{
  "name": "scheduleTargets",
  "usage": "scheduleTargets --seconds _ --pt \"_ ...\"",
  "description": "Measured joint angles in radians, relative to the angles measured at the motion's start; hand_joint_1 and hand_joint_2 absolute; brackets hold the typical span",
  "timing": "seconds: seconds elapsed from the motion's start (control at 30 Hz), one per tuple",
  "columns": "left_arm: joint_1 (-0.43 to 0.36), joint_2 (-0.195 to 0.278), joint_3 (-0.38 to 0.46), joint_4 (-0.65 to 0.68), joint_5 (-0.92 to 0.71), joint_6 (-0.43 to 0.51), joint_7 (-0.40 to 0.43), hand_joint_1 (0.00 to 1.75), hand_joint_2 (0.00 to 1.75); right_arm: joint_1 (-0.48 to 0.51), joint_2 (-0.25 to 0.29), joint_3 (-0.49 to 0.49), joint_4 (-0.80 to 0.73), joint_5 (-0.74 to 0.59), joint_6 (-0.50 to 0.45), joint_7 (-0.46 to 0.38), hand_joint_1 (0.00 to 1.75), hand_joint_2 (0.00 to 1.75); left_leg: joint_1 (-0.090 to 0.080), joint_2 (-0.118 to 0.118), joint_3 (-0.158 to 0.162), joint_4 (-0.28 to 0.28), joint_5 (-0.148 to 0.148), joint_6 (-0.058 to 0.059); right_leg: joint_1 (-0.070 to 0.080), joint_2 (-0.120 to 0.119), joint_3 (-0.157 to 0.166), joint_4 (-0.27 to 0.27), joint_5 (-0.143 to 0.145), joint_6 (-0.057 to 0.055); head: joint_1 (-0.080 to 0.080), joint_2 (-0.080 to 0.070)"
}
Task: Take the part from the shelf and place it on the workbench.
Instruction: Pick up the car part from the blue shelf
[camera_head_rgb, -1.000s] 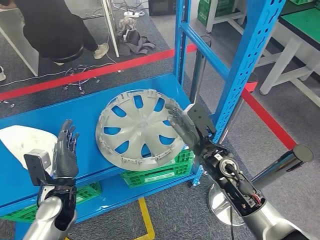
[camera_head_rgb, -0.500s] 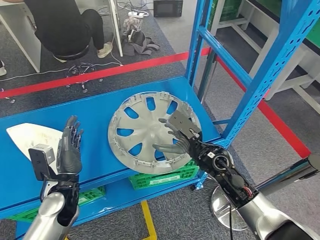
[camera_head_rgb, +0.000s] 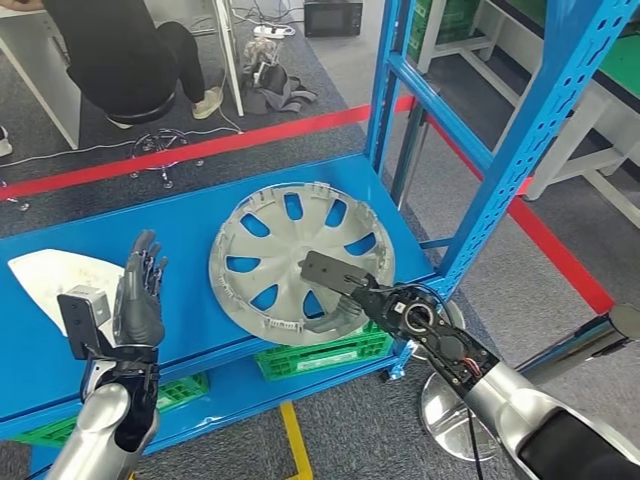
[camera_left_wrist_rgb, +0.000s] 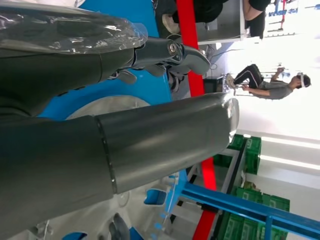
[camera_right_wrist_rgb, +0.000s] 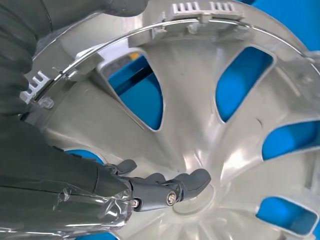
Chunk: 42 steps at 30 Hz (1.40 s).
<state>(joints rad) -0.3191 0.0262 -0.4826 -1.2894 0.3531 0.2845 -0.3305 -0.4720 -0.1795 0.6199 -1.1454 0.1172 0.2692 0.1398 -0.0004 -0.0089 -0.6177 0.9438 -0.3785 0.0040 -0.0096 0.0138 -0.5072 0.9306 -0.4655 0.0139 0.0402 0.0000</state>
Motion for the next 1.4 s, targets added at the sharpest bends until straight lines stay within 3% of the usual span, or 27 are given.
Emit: scheduleTargets --seconds 0.07,0.6,0.93,1.4 --pt "-0.002 -0.004 0.0 -0.001 -0.002 0.003 0.002 0.0 0.0 -0.05 0.004 0.044 0.062 0.034 0.032 -0.022 0.0 1.75 0.001 0.0 0.004 -0.001 0.0 0.0 0.001 0.0 0.003 0.0 0.0 0.001 -0.004 0.0" --pt "-0.023 -0.016 0.0 -0.001 0.001 0.002 -0.002 0.0 0.0 -0.177 0.035 0.174 0.231 0.132 0.066 -0.09 0.0 1.75 0.002 0.001 0.007 -0.002 0.001 -0.001 0.002 0.001 0.006 0.0 -0.001 0.0 -0.006 0.0" --pt "-0.029 -0.017 0.0 -0.001 0.006 0.018 -0.006 0.0 0.0 -0.218 0.061 0.255 0.329 0.287 -0.014 -0.147 0.0 1.75 0.003 0.001 0.009 -0.002 0.001 -0.001 0.002 0.001 0.007 0.0 -0.001 0.0 -0.007 0.0" --pt "-0.037 -0.021 0.0 -0.004 0.006 0.046 -0.007 0.0 0.0 -0.215 0.126 0.314 0.472 0.53 -0.225 -0.187 0.0 1.75 0.003 0.007 0.023 -0.003 -0.003 -0.005 0.003 0.008 0.016 0.0 -0.002 -0.001 -0.007 0.0"
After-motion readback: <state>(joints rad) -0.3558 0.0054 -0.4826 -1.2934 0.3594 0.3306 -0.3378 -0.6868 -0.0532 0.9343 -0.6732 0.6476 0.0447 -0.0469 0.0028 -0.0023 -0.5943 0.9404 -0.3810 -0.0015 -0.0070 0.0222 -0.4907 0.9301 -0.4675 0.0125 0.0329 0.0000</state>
